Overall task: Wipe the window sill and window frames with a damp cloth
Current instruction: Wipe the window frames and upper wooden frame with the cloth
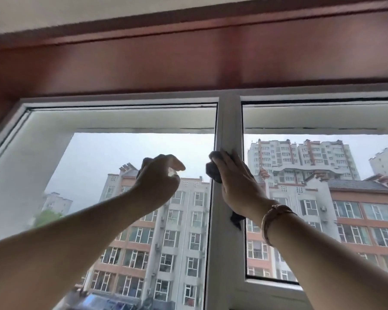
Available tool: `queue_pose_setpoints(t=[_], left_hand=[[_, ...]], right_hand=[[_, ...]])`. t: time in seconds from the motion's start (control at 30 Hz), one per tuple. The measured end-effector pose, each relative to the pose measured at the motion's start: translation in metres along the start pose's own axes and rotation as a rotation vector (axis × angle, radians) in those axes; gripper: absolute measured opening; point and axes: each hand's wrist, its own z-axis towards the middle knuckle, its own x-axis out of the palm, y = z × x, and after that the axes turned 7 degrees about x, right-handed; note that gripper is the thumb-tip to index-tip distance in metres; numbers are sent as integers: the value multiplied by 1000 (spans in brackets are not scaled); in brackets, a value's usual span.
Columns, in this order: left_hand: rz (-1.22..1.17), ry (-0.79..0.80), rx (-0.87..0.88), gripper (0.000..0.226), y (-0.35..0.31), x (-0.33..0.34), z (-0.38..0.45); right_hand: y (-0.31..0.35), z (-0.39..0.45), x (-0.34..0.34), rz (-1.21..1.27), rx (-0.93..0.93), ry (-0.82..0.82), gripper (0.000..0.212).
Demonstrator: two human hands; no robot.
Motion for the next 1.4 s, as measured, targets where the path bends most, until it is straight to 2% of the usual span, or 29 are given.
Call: queue_pose_setpoints(t=[0.13, 0.4, 0.53, 0.77, 0.93, 1.1, 1.27, 1.4], left_hand=[[10, -39, 34, 30, -7, -5, 19], [9, -45, 129, 30, 28, -19, 31], [-46, -63, 136, 30, 66, -41, 45], [-91, -35, 221, 30, 128, -80, 81], [-136, -44, 263, 33, 148, -90, 112], [-178, -74, 292, 45, 140, -70, 136], [26, -51, 377, 62, 127, -37, 189], [232, -126, 394, 62, 110, -34, 243]], right_hand=[[0, 15, 4, 94, 25, -57, 69], [9, 36, 13, 218, -18, -284, 51], [23, 40, 14, 169, 51, -353, 39], [56, 97, 13, 43, 283, -525, 46], [89, 133, 4, 55, 281, -550, 46], [82, 149, -6, -36, 241, -609, 42], [49, 178, -7, -132, 301, -629, 41], [30, 220, -8, -135, 350, -690, 40]])
